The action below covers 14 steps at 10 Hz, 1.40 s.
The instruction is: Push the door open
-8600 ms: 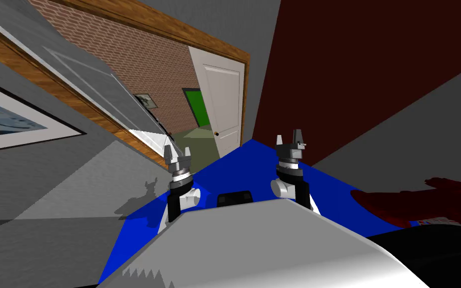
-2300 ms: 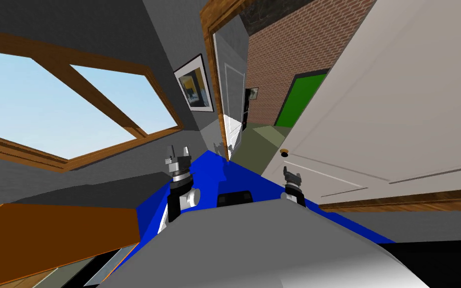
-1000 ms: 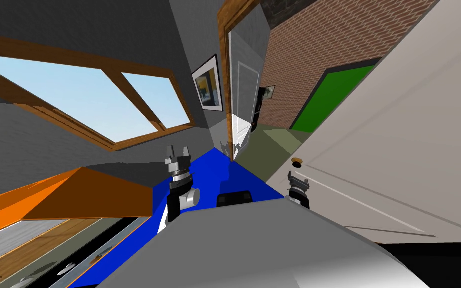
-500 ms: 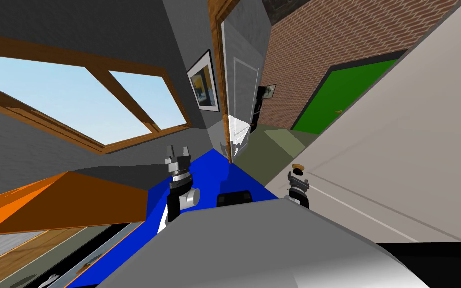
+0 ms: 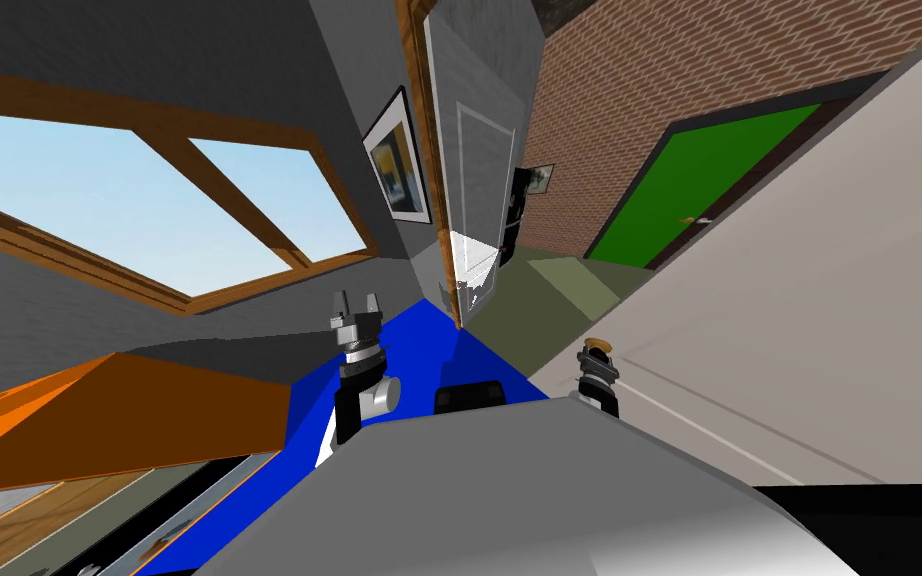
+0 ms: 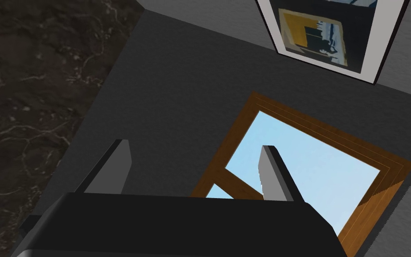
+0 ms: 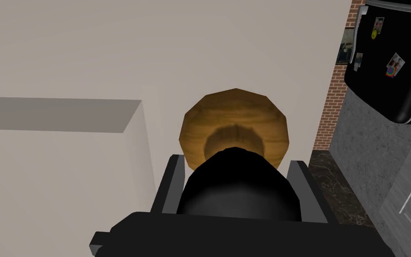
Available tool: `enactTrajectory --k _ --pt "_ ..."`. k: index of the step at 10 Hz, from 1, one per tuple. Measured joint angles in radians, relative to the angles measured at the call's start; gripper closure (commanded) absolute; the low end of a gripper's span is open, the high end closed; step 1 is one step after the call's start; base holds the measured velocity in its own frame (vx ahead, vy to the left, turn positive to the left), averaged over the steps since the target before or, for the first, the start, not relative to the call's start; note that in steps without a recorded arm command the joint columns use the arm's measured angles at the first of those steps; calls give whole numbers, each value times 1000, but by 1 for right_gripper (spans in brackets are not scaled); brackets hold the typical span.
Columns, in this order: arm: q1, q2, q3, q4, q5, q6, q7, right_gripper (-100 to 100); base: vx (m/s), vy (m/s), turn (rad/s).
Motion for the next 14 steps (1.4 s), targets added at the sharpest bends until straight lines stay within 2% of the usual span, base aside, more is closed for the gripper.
enactTrajectory --k 6,14 --pt "-4 -2 4 0 -3 3 -12 100 8 -9 -12" --pt "-27 6 43 13 -45 -14 -188 100 39 -33 -44"
